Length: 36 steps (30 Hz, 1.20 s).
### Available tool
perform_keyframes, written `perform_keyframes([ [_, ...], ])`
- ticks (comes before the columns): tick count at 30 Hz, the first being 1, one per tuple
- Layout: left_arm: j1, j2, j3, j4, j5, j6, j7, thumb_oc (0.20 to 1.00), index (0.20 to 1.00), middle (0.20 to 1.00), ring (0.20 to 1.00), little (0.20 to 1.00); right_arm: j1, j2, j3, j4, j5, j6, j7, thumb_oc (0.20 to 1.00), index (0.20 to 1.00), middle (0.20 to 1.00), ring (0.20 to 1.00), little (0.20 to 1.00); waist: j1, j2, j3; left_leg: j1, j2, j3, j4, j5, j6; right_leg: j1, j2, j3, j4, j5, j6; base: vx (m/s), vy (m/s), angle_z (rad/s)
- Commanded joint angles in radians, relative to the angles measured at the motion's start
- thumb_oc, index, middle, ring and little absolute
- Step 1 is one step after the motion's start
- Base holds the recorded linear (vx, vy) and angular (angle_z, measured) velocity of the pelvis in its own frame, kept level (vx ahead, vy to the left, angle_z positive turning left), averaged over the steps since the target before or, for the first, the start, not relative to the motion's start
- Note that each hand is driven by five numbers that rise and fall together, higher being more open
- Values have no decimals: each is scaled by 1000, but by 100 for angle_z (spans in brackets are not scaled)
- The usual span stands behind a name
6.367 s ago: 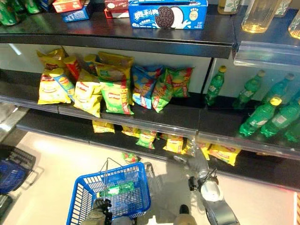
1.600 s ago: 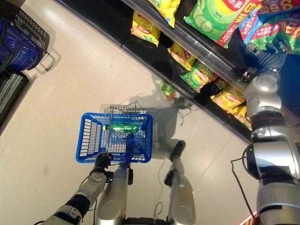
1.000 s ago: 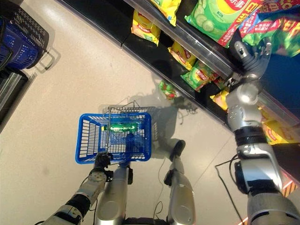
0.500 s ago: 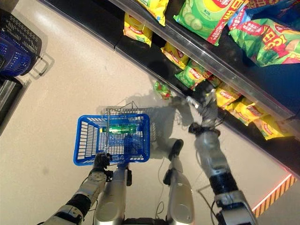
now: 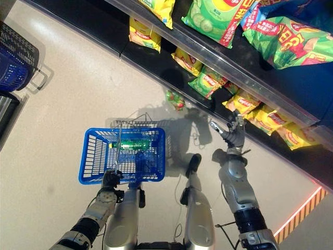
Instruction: Pick up the snacks into the basket
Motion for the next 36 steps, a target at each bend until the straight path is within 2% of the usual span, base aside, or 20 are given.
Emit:
perform_keyframes([
  [1, 125, 23, 26, 3, 65, -3, 18, 200, 200, 200, 200, 200, 25, -10, -74, -87, -33, -42, -11, 1000, 1000, 1000, 1000, 1000, -8, -22, -28, 17, -26, 31, 5, -59, 15, 27, -97, 48, 41, 19, 138, -28, 23, -6],
  [10, 112, 10, 13, 37, 52, -1, 2, 200, 200, 200, 200, 200, -71, -65, -150, 30, -28, -17, -106, 1000, 1000, 1000, 1000, 1000, -25, -8, -52, 52, -27, 61, 9, -75, 19, 36, -95, 69, 40, 26, 140, -28, 16, -14],
  [13, 107, 6, 1, 45, 48, -1, -5, 200, 200, 200, 200, 200, -113, -100, -162, 73, -6, -17, -111, 1000, 1000, 1000, 1000, 1000, -30, -3, -57, 61, -28, 66, 12, -80, 20, 38, -95, 77, 42, 25, 140, -17, 15, -13],
  [16, 104, -10, -32, 71, 37, -4, -16, 200, 200, 200, 200, 200, -219, -182, -162, 176, 60, -17, -125, 1000, 1000, 1000, 1000, 1000, -29, 8, -64, 77, -29, 73, 16, -87, 20, 45, -95, 86, 44, 22, 139, -25, 2, -13],
  [19, 110, -18, -53, 82, 26, -7, -25, 200, 200, 200, 200, 200, -289, -229, -153, 251, 130, -20, -123, 1000, 1000, 1000, 1000, 1000, -24, 15, -71, 83, -30, 77, 18, -88, 18, 47, -96, 90, 45, 22, 138, -14, -8, -11],
  [26, 103, -26, -88, 111, 0, -17, -32, 200, 200, 200, 200, 200, -455, -390, -126, 419, 174, 2, -120, 1000, 1000, 1000, 1000, 1000, -16, 27, -79, 86, -30, 78, 20, -88, 16, 52, -96, 85, 47, 19, 137, 0, 0, 0],
  [32, 88, -32, -102, 139, -21, -26, -41, 200, 200, 200, 200, 200, -559, -440, -95, 516, 329, -34, -70, 1000, 1000, 1000, 1000, 1000, -17, 24, -81, 87, -29, 80, 19, -88, 12, 49, -92, 86, 45, 19, 136, 0, 0, 0],
  [36, 87, -29, -103, 152, -29, -27, -47, 200, 200, 200, 200, 200, -604, -454, -72, 547, 346, -34, -59, 1000, 1000, 1000, 1000, 1000, -16, 19, -86, 86, -27, 81, 21, -91, 11, 50, -90, 87, 44, 18, 134, 0, 0, 0],
])
